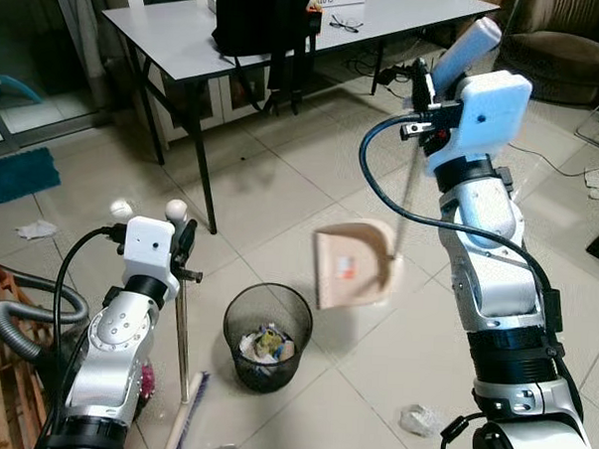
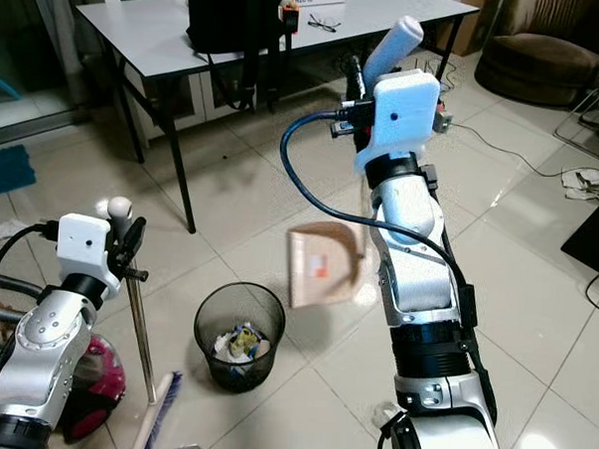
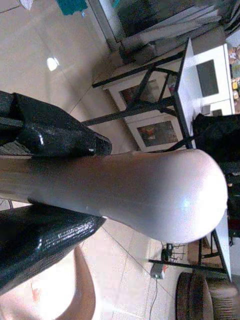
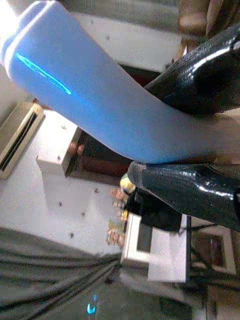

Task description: Sweep floor

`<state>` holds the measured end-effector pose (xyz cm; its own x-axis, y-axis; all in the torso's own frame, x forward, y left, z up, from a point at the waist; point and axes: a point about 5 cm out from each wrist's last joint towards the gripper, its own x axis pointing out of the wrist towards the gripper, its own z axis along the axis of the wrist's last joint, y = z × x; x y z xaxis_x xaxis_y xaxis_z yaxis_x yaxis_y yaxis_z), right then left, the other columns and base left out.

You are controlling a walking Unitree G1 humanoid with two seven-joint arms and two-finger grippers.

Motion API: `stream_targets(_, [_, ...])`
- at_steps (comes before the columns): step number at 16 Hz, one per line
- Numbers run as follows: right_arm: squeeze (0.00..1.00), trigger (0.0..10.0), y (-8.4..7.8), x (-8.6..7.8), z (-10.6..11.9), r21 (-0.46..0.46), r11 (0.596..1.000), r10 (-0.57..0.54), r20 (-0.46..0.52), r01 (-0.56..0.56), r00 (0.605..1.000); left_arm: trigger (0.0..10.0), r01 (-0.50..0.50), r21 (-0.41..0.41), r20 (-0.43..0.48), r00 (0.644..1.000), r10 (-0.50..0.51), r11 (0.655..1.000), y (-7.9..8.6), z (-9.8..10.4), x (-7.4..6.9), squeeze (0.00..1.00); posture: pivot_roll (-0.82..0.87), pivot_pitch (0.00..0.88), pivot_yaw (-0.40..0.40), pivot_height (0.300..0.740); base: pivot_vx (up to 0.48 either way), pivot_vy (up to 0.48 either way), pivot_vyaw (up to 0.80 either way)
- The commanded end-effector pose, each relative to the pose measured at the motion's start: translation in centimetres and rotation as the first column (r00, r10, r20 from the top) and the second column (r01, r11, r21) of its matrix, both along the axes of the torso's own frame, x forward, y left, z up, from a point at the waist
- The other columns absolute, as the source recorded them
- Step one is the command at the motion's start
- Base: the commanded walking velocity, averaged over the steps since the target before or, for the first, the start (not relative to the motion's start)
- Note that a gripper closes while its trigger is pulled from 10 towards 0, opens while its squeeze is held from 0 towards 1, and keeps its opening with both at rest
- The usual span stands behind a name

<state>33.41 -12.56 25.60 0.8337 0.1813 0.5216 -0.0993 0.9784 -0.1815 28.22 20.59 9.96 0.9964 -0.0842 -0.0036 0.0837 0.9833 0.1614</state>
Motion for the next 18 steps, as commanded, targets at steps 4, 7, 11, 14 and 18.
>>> stream_targets(4, [0.0,10.0,-3.3,0.4,-0.2,-0.107,0.971,-0.214,-0.005,0.212,0.977,10.0,0.217,0.035,-0.077,0.974,-0.213,0.976,-2.1,-0.8,-0.4,0.0,-0.03,0.0,0.013,0.74,0.0,0.0,0.0])
stream_targets(7, [0.0,10.0,-5.7,0.2,-2.5,-0.111,0.931,-0.359,-0.115,0.347,0.926,10.0,0.301,0.018,-0.081,0.951,-0.299,0.953,-3.3,-0.9,-0.4,0.0,-0.05,0.0,0.027,0.74,0.0,0.0,-0.67])
stream_targets(11, [0.0,10.0,-6.0,-1.3,-6.8,-0.076,0.919,-0.393,-0.251,0.387,0.885,10.0,0.359,-0.014,-0.105,0.928,-0.358,0.933,-3.6,-0.9,-0.4,0.0,-0.06,0.0,0.027,0.74,0.0,0.0,-0.8])
stream_targets(14, [0.0,10.0,-4.9,-1.8,-8.5,-0.02,0.933,-0.347,-0.327,0.361,0.879,10.0,0.347,-0.02,-0.087,0.934,-0.348,0.938,-3.5,-1.0,-0.5,0.0,-0.06,0.0,0.025,0.74,0.0,0.0,-0.8])
stream_targets(18, [0.0,10.0,-4.7,-2.2,-8.9,-0.006,0.932,-0.343,-0.34,0.363,0.875,10.0,0.323,-0.011,-0.061,0.944,-0.324,0.946,-3.6,-1.0,-0.6,0.0,-0.07,0.009,0.023,0.74,0.0,0.0,-0.8])
